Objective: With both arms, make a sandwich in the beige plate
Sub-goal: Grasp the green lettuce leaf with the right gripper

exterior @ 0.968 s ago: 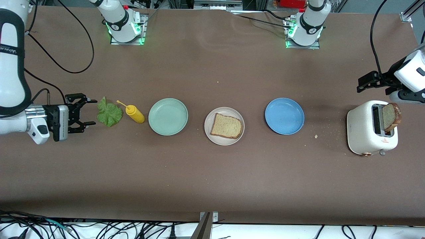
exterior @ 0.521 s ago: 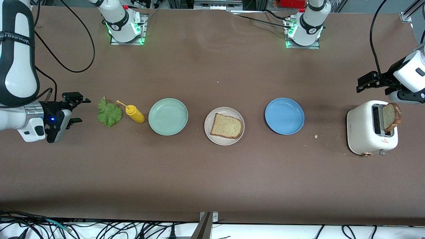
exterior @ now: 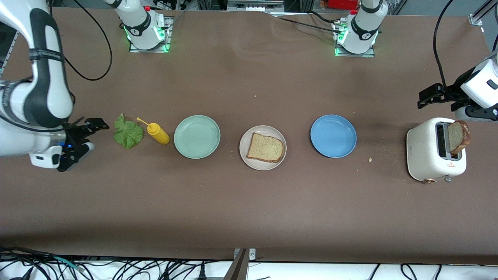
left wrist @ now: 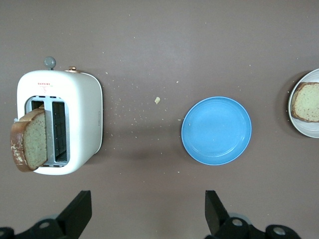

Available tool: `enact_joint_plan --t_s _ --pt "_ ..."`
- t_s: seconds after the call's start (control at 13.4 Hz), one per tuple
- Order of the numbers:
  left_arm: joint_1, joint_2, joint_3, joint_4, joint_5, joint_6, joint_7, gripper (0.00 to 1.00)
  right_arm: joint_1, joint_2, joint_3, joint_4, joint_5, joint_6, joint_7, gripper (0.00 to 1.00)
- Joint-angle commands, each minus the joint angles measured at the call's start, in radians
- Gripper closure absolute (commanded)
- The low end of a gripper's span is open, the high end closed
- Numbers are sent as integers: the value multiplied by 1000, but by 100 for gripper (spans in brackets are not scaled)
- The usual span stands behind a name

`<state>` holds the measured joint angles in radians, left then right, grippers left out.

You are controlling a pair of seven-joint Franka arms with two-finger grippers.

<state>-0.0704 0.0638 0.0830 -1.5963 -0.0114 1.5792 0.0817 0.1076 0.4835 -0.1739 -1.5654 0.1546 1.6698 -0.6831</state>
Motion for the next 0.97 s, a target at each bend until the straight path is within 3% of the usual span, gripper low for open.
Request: enact_joint_plan --t_s 0.0,0.15,0.37,0.74,0.82,0.89 --pt "-3 -4 -5 -4 22 2 -2 0 21 -25 1 -184 -50 143 124 1" --pt "-3 -4 -5 -4 22 2 0 0 23 -28 1 -266 -111 241 189 1" --pt "-6 -4 -5 -2 22 2 -2 0 33 -14 -4 -393 -129 388 232 1" --pt "-6 -4 -3 -4 22 2 -2 0 55 35 -6 -456 -156 496 301 2" --pt "-6 -4 -5 -4 22 2 -2 0 55 46 -6 -469 -156 516 301 11" --pt "-6 -4 -5 -4 22 2 0 0 55 50 -6 -472 -156 527 301 35"
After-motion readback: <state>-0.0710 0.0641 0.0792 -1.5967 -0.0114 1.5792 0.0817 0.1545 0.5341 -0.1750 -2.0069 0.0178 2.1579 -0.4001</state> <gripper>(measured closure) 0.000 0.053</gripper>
